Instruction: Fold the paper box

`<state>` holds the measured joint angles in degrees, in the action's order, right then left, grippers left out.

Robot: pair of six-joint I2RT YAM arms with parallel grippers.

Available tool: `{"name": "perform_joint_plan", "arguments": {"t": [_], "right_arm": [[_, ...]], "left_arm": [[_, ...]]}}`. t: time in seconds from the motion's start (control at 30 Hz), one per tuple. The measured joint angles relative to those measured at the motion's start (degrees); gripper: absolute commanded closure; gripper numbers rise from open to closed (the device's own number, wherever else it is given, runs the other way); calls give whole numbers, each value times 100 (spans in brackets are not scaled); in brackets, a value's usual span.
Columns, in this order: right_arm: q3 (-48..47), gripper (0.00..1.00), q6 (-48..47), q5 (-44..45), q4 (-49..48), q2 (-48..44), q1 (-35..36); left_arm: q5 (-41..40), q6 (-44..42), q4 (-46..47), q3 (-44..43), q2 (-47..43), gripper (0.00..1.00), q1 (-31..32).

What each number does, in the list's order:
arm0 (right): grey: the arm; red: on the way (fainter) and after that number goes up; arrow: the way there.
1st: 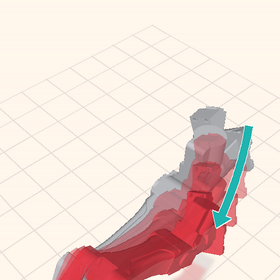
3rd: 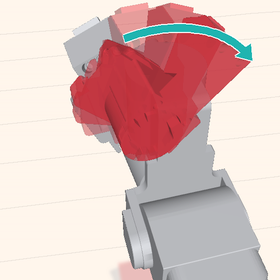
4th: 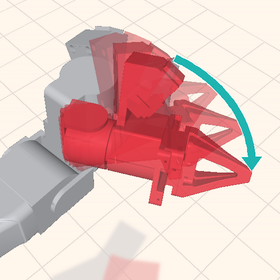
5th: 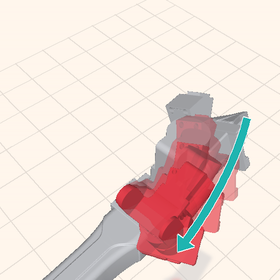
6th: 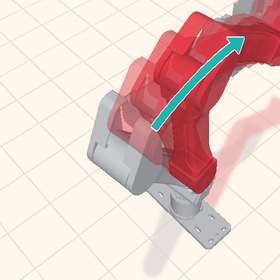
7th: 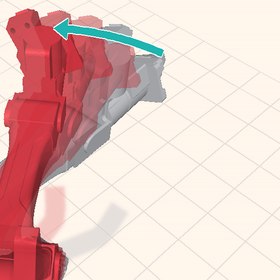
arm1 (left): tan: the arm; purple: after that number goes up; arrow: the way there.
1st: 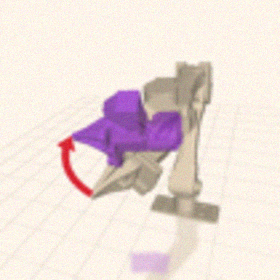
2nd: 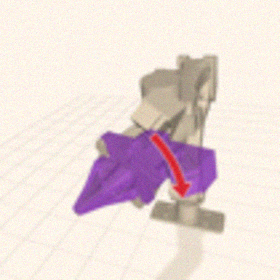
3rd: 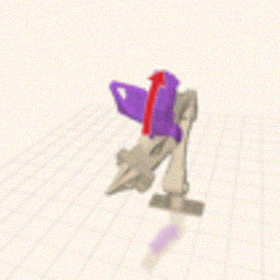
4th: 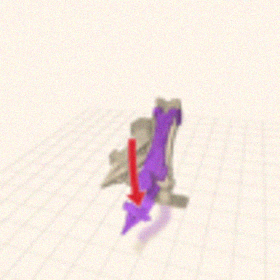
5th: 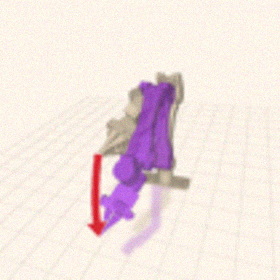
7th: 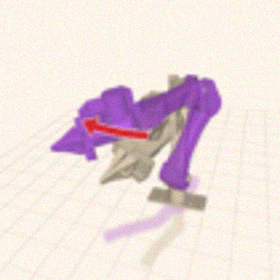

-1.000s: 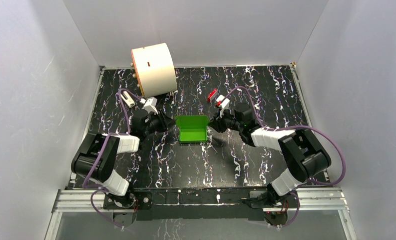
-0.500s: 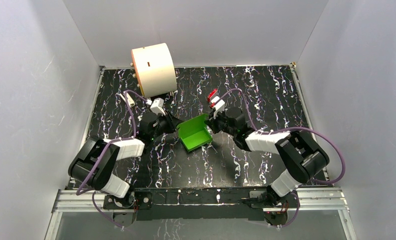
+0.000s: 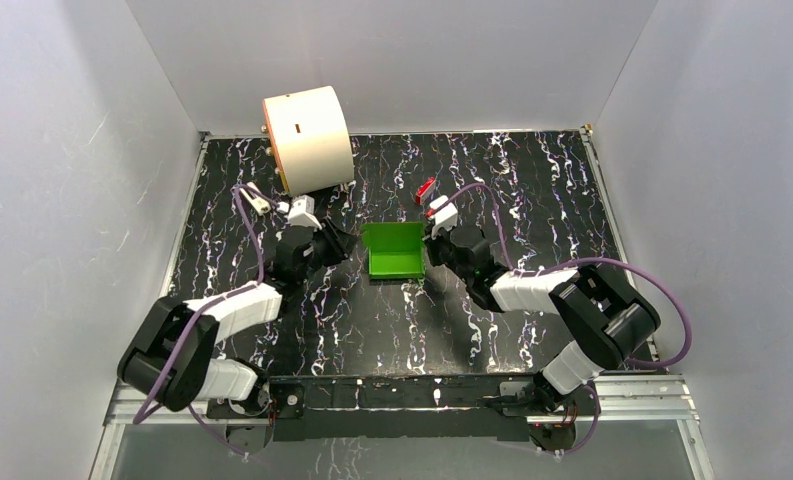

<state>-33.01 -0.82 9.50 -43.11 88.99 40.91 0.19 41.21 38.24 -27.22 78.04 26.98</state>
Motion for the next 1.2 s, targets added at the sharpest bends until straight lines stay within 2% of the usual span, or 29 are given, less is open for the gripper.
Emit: {"name": "perform_joint_plan", "arguments": {"t": [0.23,0.33,0.53,0.73,1.2], "right_arm": [[35,100,-258,-22,-83,0,0],[48,100,-313,-66,-111,0,0],[94,100,-417,-199,-188,-2,0],[94,100,-459,-328,-197,-2,0],[94,100,-542,-581,-201,-2,0]], "left_arm": [[-221,-1003,-142,31,-446,64,-24],[39,-1523,181,205,-393,64,-83],[1097,-2293,916,260,216,65,-428],[1753,-2870,1392,205,588,65,-511],[2334,-3497,1893,-94,1307,68,-710]]}}
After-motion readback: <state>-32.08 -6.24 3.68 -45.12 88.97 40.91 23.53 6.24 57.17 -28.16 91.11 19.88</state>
